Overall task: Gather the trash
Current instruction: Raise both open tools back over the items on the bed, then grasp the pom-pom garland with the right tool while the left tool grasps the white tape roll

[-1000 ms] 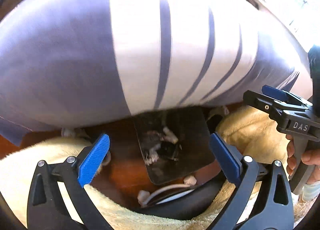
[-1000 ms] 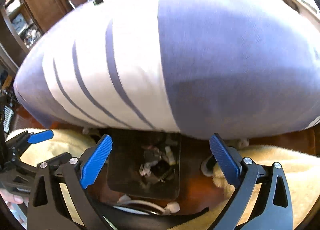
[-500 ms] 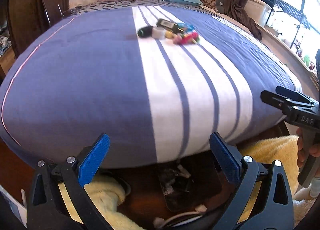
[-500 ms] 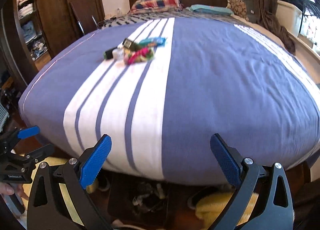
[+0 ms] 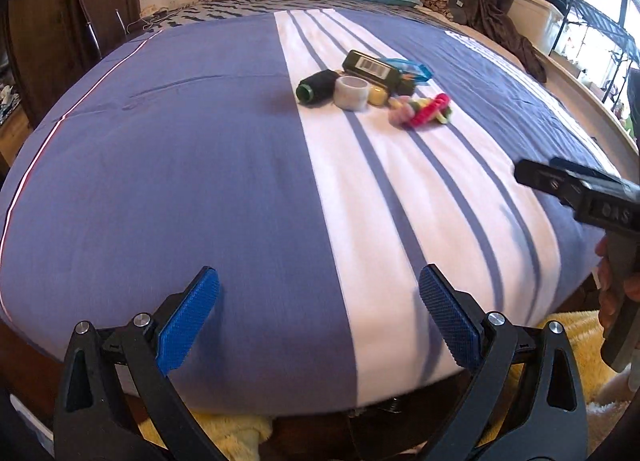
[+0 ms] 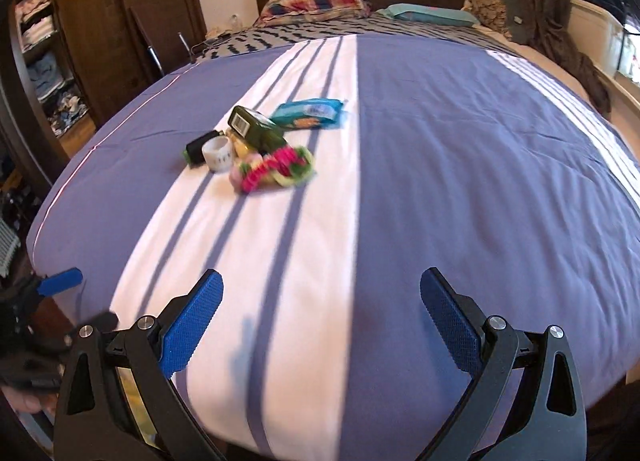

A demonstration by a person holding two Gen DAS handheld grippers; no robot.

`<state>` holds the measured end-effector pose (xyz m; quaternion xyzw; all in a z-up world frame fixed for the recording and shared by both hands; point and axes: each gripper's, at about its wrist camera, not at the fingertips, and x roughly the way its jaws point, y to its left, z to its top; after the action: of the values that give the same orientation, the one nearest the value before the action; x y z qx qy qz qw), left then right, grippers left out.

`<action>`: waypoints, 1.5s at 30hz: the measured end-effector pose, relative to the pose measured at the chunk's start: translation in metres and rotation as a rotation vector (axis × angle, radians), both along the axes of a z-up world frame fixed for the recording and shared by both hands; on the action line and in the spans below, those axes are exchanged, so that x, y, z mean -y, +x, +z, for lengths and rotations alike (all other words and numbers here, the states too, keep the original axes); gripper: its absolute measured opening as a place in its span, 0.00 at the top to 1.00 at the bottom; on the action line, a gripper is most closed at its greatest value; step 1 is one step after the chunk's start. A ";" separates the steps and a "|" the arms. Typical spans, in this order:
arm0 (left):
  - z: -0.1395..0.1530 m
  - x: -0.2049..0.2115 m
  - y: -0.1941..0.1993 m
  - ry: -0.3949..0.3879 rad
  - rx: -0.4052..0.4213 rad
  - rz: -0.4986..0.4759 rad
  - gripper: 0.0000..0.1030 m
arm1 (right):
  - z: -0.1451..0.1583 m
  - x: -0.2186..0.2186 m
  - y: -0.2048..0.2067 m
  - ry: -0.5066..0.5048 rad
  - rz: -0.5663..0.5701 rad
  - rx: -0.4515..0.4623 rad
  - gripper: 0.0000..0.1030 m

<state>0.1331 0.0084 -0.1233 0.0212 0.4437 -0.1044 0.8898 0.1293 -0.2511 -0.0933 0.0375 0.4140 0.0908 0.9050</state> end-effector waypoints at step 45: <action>-0.007 0.067 0.178 -0.012 0.002 -0.094 0.65 | -0.015 0.028 0.064 -0.016 -0.019 -0.010 0.31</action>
<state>0.3112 -0.0588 -0.1306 0.0370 0.4407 -0.1488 0.8845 0.1936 -0.2794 -0.1084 0.0346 0.4190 0.0788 0.9039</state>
